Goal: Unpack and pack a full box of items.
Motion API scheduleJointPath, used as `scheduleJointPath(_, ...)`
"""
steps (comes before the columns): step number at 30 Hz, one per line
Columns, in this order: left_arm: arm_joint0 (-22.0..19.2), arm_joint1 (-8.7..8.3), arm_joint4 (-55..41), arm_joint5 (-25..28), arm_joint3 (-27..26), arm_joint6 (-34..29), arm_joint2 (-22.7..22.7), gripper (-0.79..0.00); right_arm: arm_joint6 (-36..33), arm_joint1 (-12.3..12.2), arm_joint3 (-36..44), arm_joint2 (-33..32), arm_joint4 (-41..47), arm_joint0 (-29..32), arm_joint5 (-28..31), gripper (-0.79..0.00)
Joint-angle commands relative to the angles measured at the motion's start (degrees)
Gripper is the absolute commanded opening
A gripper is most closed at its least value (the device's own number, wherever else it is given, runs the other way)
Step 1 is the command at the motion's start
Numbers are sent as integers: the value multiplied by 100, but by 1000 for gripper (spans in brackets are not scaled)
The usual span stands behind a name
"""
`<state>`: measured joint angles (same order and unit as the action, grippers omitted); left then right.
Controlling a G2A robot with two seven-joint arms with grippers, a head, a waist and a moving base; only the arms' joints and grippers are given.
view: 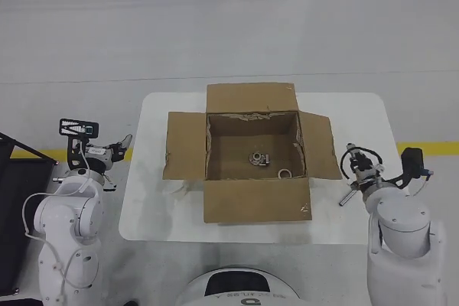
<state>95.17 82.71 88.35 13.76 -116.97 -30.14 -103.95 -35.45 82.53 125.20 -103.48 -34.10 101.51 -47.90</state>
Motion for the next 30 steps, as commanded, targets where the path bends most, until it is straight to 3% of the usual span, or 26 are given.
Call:
scheduleJointPath(1,-1,0,0,0,1,-1,0,0,-282,-50,-409,-85,-125,-58,74,-142)
scheduleJointPath(3,-1,0,0,0,1,-1,0,0,-485,-102,-804,-157,-304,-228,20,-172)
scheduleJointPath(5,-1,0,0,0,1,-1,0,0,-676,-143,-1188,-215,-330,-464,7,-302)
scheduleJointPath(6,-1,0,0,0,1,-1,0,0,-659,-163,-1402,-250,-427,-579,-58,-413)
scheduleJointPath(7,-1,0,0,0,1,-1,0,0,-627,-181,-1597,-246,-542,-704,-127,-428)
scheduleJointPath(13,-1,0,0,0,1,-1,0,0,-443,-271,-2659,-27,-1351,-1369,-563,-434)
scheduleJointPath(30,-1,0,0,0,1,-1,0,0,-1020,-435,-3081,393,-2520,-1664,-786,-437)
